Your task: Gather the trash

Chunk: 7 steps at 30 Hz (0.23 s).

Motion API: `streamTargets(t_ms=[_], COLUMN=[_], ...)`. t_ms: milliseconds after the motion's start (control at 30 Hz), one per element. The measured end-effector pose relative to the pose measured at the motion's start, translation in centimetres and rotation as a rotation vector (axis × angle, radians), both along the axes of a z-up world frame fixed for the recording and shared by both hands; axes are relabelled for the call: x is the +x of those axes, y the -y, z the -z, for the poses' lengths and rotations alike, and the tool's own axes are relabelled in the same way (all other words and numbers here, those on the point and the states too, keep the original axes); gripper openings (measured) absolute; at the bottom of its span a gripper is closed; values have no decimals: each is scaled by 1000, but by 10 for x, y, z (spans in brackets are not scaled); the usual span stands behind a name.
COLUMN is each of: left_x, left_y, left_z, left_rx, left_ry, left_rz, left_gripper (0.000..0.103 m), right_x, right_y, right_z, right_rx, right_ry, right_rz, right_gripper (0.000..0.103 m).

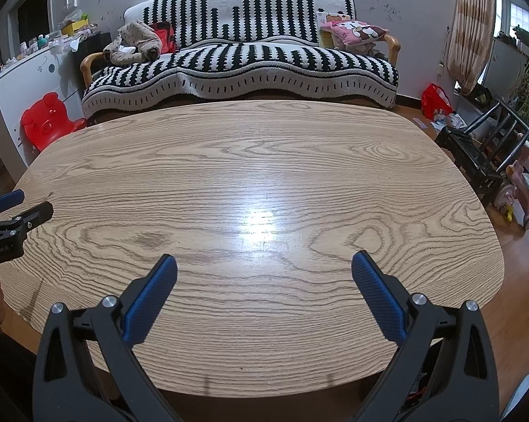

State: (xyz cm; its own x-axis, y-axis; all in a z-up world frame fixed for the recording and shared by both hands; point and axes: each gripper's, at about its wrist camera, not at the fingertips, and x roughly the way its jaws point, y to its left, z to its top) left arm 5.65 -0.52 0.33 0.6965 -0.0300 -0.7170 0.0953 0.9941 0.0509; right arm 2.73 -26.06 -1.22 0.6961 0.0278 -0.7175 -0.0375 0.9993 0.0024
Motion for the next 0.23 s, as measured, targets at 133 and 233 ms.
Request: streamTargets(t_ms=[133, 233], left_x=[2, 3], left_y=[-1, -1], left_z=[0, -1], left_rx=[-12, -21], left_ry=[-21, -27], left_rz=[-2, -1], left_gripper=[96, 96], right_x=[0, 0], right_y=[0, 0], right_z=[0, 0], right_rx=[-1, -1], right_ry=[-1, -1], right_rz=[0, 0], right_gripper=[96, 96])
